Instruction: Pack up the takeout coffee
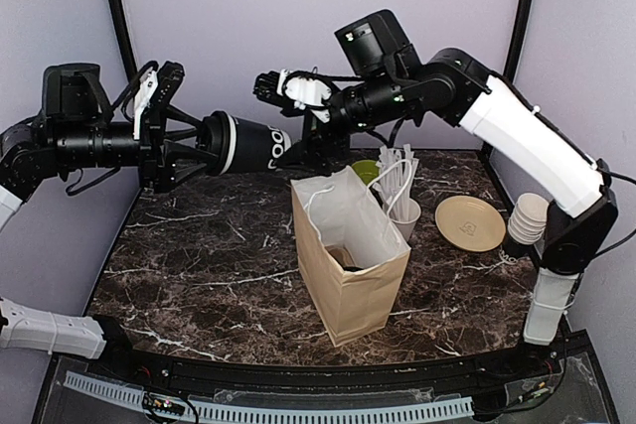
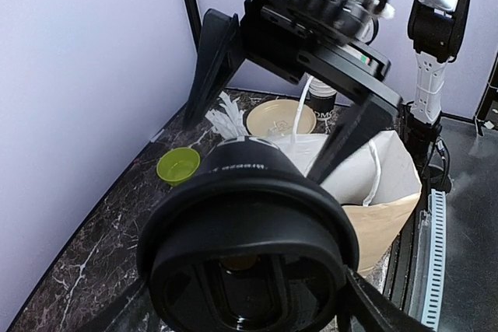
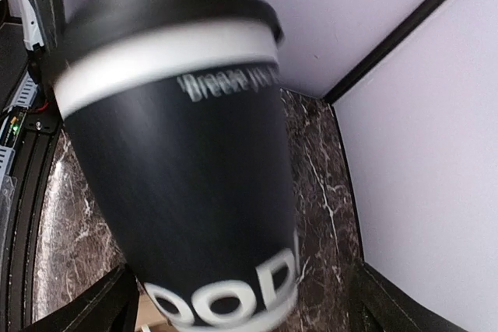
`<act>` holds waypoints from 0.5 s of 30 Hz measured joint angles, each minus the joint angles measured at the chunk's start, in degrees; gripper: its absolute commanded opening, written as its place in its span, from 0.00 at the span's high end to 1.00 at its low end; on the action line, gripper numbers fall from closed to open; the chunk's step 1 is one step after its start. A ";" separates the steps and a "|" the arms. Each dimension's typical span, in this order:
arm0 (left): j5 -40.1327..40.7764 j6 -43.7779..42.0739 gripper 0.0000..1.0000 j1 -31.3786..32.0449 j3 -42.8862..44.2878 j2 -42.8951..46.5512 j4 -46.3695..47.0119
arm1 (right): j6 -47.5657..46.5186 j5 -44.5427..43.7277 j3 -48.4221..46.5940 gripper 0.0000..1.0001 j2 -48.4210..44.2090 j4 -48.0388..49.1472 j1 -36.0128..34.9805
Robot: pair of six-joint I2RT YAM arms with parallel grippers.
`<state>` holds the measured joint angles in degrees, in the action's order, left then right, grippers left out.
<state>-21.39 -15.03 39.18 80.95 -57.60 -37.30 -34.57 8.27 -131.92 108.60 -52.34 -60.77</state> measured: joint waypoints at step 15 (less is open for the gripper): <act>6.88 2.45 0.23 0.00 2.84 -3.80 -4.83 | 10.82 1.11 32.98 0.06 -28.81 1.27 11.63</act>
<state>-14.50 -12.58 39.18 83.79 -61.41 -42.13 -23.75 9.39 -98.94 79.79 -51.07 -49.15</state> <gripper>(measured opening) 0.770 0.898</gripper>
